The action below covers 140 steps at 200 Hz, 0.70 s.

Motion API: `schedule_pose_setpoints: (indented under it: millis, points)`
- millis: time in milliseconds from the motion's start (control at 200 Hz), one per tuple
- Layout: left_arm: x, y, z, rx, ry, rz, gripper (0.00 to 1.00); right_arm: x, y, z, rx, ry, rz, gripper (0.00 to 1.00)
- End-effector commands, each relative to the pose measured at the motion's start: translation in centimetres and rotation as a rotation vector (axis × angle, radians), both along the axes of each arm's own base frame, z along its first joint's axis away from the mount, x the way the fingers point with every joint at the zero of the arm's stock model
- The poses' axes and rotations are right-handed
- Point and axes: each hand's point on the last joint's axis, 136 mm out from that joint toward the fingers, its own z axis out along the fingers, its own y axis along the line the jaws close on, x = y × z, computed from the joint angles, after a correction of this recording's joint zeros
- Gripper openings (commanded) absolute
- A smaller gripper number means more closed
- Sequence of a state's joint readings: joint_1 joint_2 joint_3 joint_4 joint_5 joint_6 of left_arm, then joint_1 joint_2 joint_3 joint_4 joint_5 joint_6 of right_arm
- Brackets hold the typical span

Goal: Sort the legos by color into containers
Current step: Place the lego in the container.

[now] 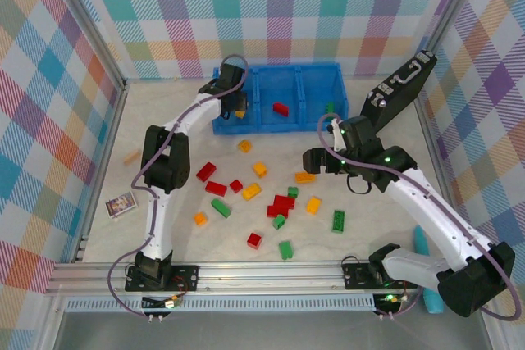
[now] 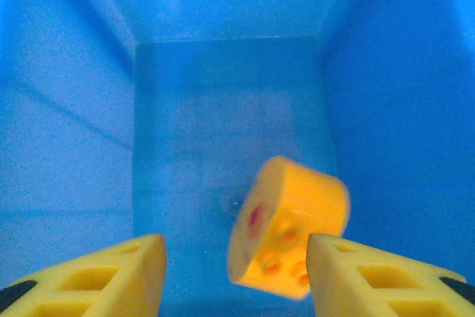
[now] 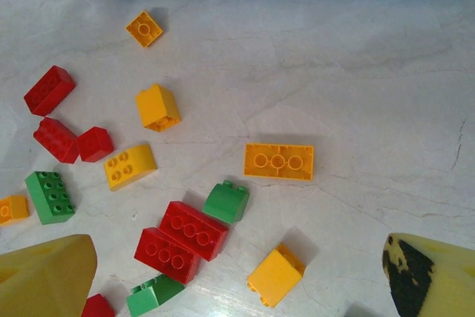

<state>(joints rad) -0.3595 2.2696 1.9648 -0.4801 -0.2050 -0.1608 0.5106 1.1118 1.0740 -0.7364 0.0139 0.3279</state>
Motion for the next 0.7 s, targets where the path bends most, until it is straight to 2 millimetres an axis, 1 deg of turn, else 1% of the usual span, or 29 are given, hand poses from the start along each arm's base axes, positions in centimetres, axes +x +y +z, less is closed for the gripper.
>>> schedule_pose_setpoints:
  millis: [0,45,105,180,280,325,370,465,540,615,650,695]
  points:
    - [-1.0,-0.6,1.5,-0.012,0.0,-0.021,0.47,-0.1,-0.2,0.9,-0.007,-0.016,0.011,0.99]
    - [-1.4,-0.9,2.6,-0.014,-0.016,-0.043,0.47,-0.1,-0.2,1.0,-0.009,-0.022,0.016,0.99]
    - [-2.0,-0.8,4.3,0.005,-0.032,-0.053,0.49,0.0,-0.2,0.8,-0.019,-0.028,0.023,0.99]
    - [-3.3,-0.4,6.1,0.026,-0.016,-0.07,0.53,0.3,-0.1,0.6,-0.034,-0.038,0.043,0.99]
    - [-5.9,-0.5,7.8,0.017,-0.001,-0.082,0.54,1.0,0.5,0.7,-0.043,-0.058,0.077,0.99]
    - [-7.3,-0.9,8.5,0.007,0.002,-0.097,0.54,1.1,0.8,0.9,-0.041,-0.071,0.1,0.99]
    - [-8.9,-1.5,8.6,-0.001,0.015,-0.115,0.54,1.3,1.0,1.3,-0.039,-0.088,0.118,0.99]
    - [-12.2,-2.8,7.2,0.008,0.084,-0.14,0.57,1.7,1.2,1.4,-0.052,-0.1,0.142,0.99]
    - [-14.2,-3.6,5.7,0.023,0.126,-0.131,0.59,1.9,1.3,1.5,-0.049,-0.096,0.133,0.99]
    - [-15.6,-4.2,4.2,0.03,0.151,-0.109,0.65,2.1,1.8,1.7,-0.026,-0.097,0.143,0.99]
    - [-15.8,-4.1,3.6,0.04,0.149,-0.079,0.68,2.2,1.9,1.6,-0.025,-0.098,0.144,0.99]
    - [-16.0,-4.5,2.9,0.041,0.143,-0.073,0.7,2.3,2.0,1.6,-0.024,-0.1,0.145,0.99]
